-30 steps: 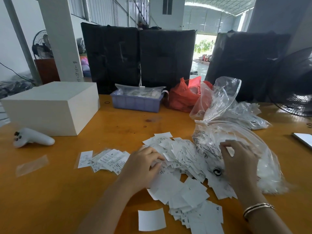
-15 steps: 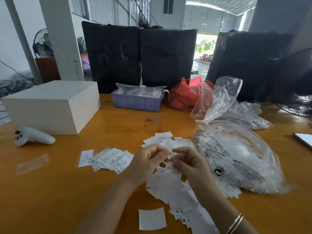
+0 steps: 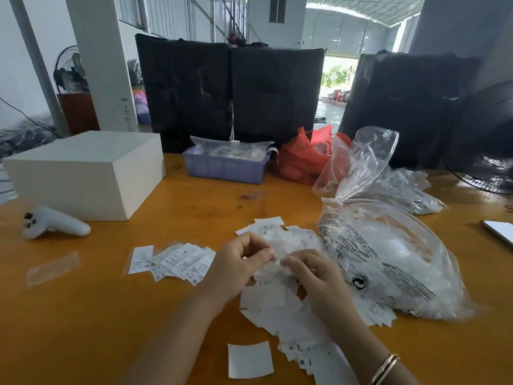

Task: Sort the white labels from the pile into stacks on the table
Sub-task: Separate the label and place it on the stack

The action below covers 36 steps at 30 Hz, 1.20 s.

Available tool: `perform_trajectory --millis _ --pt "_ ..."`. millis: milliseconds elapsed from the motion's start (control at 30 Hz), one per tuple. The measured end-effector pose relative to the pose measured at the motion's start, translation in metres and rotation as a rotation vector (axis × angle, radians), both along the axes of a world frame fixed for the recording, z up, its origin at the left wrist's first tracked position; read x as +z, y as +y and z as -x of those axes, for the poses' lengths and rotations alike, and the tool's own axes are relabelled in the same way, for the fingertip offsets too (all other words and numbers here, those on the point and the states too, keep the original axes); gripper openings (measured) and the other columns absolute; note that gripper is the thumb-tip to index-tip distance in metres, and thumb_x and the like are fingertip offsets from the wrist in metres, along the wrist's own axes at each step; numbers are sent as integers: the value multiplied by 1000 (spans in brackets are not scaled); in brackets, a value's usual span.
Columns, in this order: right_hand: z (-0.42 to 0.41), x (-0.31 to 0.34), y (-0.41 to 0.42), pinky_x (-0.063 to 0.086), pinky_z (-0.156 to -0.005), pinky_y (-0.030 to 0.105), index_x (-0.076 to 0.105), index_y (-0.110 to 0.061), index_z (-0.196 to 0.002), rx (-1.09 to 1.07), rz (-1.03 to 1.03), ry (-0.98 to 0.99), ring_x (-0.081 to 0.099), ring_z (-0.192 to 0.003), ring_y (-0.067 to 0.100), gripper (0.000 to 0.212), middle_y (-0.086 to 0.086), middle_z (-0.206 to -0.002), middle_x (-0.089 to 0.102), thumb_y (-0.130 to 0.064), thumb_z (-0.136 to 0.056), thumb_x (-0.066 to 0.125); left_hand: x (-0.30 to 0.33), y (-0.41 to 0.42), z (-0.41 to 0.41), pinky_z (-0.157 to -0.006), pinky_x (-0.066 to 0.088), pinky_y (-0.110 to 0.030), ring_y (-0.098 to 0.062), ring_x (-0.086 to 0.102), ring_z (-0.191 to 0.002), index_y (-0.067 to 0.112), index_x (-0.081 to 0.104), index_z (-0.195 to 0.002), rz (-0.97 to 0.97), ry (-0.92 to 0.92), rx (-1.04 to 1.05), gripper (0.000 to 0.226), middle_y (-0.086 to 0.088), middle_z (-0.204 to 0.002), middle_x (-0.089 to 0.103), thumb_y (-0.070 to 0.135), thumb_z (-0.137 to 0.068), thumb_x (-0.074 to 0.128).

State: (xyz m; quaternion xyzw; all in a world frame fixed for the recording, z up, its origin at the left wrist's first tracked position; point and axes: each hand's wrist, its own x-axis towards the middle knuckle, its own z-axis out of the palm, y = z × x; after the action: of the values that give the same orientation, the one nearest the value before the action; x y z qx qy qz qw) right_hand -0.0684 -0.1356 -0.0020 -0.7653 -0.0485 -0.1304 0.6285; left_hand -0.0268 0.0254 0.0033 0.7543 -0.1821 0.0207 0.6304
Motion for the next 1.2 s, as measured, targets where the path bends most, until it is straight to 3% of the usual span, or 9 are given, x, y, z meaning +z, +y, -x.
perform_trajectory --millis 100,200,300,400,533,633,833,1000,1200 --pt "0 1 2 45 -56 8 75 -26 -70 -7 18 13 57 -60 -3 20 -8 -75 67 -22 -87 65 4 -1 2 -67 50 -13 -4 66 -84 29 66 -93 37 14 -37 5 10 -88 72 26 -88 66" --pt "1 2 -1 47 -52 17 75 -25 -75 9 -258 95 56 -55 3 15 -4 -64 65 -25 -85 64 6 1 4 -71 51 -15 -3 68 -91 32 59 -113 4 181 -213 37 12 -98 73 49 -80 62" --pt "2 2 -4 47 -54 26 75 -19 -80 40 -416 130 56 -60 13 17 4 -69 65 -31 -78 64 4 0 5 -65 47 -8 -1 67 -79 31 70 -94 -69 176 -208 8 9 -88 75 32 -88 66" --pt "1 3 -5 48 -58 26 75 -19 -85 72 -440 130 58 -63 15 13 6 -73 66 -26 -85 64 2 0 2 -61 46 -7 0 63 -69 26 72 -75 -76 151 -171 10 6 -78 74 26 -85 70" --pt "0 3 -4 50 -55 23 76 -23 -88 78 -417 157 60 -61 12 13 2 -71 67 -27 -76 71 2 1 3 -70 51 -12 -3 65 -74 26 69 -74 -145 142 -166 17 7 -78 72 43 -77 72" --pt "-1 1 -4 50 -55 24 72 -17 -78 33 -378 179 61 -60 14 11 4 -69 69 -9 -85 68 -1 -3 1 -67 52 -14 -12 68 -81 21 64 -82 -74 148 -73 11 3 -84 74 29 -89 65" --pt "-6 -3 -12 46 -57 19 65 -32 -81 -107 331 -60 57 -64 5 12 -11 -70 65 -23 -88 64 4 0 -2 -65 55 -22 -15 72 -81 10 57 -93 286 290 98 3 -3 -85 75 13 -94 57" --pt "-11 -7 -21 33 -80 23 70 -28 -106 -198 1064 -279 47 -100 12 19 -9 -107 55 -33 -88 64 -2 5 -9 -64 51 -23 -14 68 -76 18 65 -95 296 292 251 7 6 -73 71 23 -93 60" --pt "-13 -7 -16 50 -58 30 76 -25 -74 -266 1211 -387 60 -68 17 22 -4 -78 63 -30 -58 90 -6 5 -12 -66 50 -25 -14 59 -75 22 71 -89 336 313 329 9 3 -74 65 23 -91 62"
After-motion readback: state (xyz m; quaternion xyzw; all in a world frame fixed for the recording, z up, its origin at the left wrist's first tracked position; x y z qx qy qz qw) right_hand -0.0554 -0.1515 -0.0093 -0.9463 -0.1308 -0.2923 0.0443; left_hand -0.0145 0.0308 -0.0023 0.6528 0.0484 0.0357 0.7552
